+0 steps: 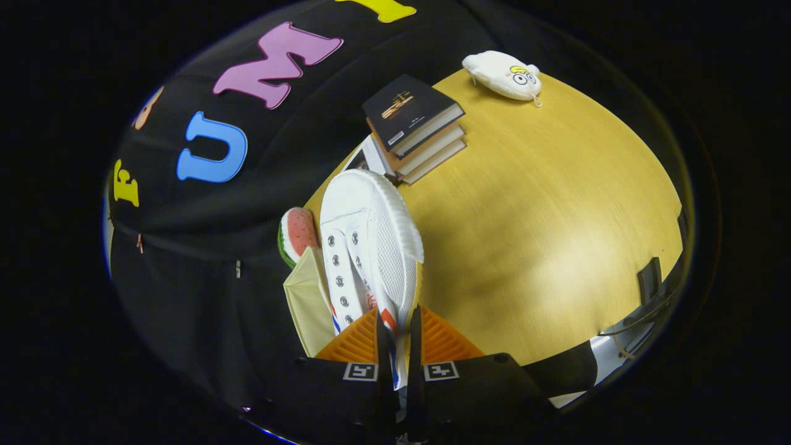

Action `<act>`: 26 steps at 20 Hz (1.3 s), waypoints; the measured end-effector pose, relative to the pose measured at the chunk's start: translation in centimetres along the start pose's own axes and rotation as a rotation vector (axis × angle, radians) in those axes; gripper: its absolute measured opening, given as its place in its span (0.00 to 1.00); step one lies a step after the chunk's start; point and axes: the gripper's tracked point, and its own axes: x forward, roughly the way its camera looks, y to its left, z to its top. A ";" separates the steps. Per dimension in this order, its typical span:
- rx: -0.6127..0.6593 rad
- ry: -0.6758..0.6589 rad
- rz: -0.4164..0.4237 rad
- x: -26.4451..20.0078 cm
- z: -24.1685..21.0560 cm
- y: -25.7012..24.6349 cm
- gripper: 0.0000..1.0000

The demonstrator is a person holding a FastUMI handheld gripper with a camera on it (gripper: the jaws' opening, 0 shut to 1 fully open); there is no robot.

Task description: Open the storage box then place both shoes into the box .Put the left shoe in first, then the right shoe, with the right side of both shoes facing outward in a uniform manner.

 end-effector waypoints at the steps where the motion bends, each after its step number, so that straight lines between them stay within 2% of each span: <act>1: -0.019 0.015 0.011 0.4 -1.0 1.5 0.12; 5: -0.085 0.080 0.047 3.3 -4.4 7.1 0.12; 11: -0.208 0.134 0.050 7.5 -6.7 13.2 0.12; 17: -0.339 0.157 -0.065 11.8 -7.7 13.3 0.12; 22: -0.325 0.151 -0.091 13.2 -7.4 13.3 0.15; 24: -0.275 0.140 -0.019 12.2 -7.5 15.4 0.35; 25: -0.261 0.113 0.011 12.7 -6.9 16.7 0.56; 26: -0.263 0.100 0.023 11.2 -6.5 17.4 0.78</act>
